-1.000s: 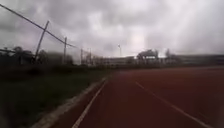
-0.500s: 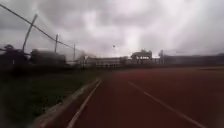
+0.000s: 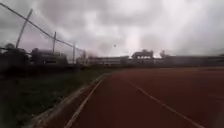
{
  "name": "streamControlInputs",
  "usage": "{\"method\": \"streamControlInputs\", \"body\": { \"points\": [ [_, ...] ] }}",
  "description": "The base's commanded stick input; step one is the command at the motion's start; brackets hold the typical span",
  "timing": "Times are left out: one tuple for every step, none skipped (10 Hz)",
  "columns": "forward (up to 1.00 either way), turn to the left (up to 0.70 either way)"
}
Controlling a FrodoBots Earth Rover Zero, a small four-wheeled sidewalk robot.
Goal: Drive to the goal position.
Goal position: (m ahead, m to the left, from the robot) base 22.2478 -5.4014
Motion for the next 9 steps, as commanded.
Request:
{"method": "streamControlInputs", "body": {
  "points": [
    [0.7, 0.0],
    [0.7, 0.0],
    [0.7, 0.0],
    [0.7, 0.0],
    [0.7, 0.0],
    [0.7, 0.0],
    [0.7, 0.0],
    [0.7, 0.0],
    [0.7, 0.0]
  ]
}}
